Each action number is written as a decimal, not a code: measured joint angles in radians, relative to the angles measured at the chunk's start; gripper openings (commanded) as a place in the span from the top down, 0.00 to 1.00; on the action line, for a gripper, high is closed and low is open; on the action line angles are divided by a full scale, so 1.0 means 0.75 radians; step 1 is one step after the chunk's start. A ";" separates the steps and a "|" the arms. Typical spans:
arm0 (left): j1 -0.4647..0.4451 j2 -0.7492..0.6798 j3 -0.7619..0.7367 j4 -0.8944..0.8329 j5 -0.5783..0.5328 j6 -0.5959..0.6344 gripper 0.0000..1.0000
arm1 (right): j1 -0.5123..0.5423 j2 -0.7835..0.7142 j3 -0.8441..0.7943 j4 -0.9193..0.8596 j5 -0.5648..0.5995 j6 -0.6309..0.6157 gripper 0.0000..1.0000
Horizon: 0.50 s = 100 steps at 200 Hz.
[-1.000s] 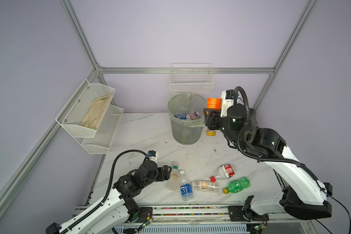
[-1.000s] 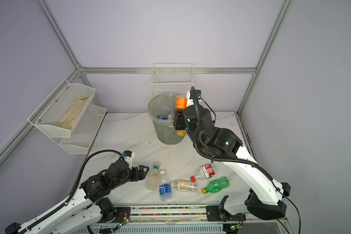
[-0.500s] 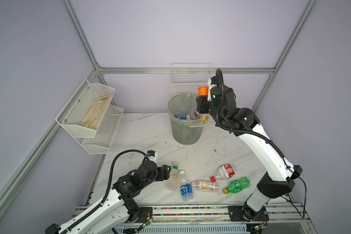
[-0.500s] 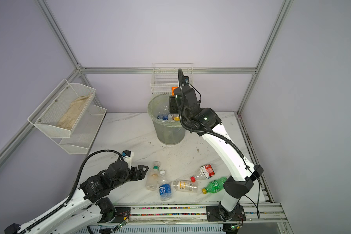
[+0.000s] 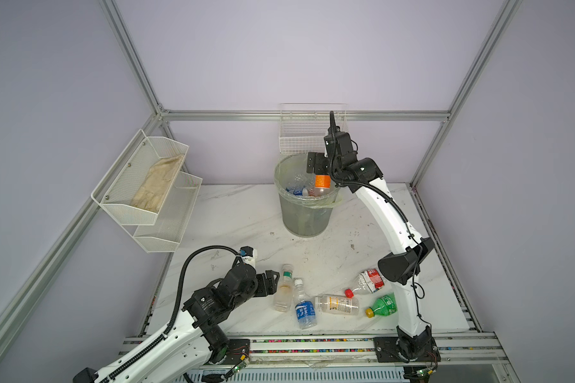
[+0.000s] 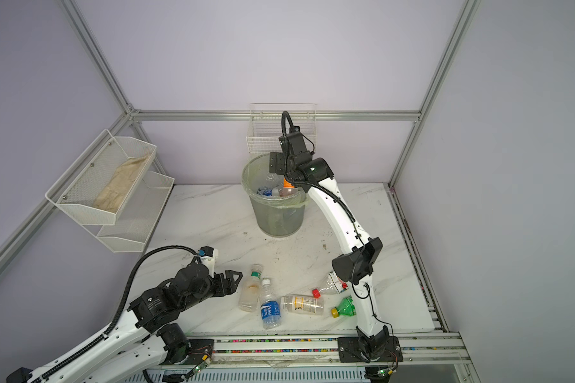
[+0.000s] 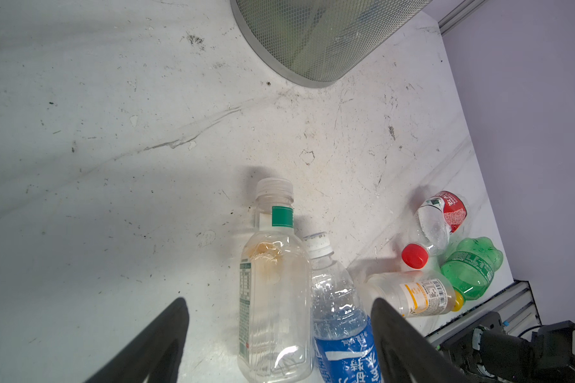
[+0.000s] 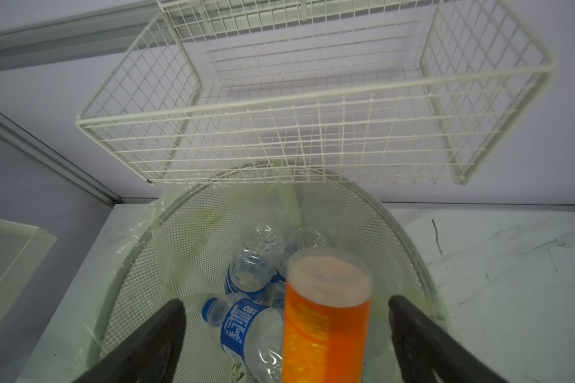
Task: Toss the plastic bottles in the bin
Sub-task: 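Lift the orange-label bottle with the right gripper and carry it over the bin, then release the orange-label bottle into the bin and withdraw the right gripper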
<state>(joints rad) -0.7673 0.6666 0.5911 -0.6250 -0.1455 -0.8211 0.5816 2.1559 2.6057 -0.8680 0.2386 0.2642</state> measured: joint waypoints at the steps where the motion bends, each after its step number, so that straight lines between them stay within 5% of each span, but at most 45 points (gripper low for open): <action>1: 0.000 0.000 0.001 0.000 0.000 -0.001 0.15 | -0.001 -0.001 -0.001 -0.001 0.001 0.000 0.03; 100: -0.004 0.050 0.000 -0.060 0.011 -0.038 0.04 | 0.003 -0.612 -0.460 0.087 -0.013 -0.011 0.03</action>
<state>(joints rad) -0.7700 0.7040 0.5911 -0.6697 -0.1375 -0.8497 0.5838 1.6970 2.2604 -0.8028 0.2287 0.2562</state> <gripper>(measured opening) 0.949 0.974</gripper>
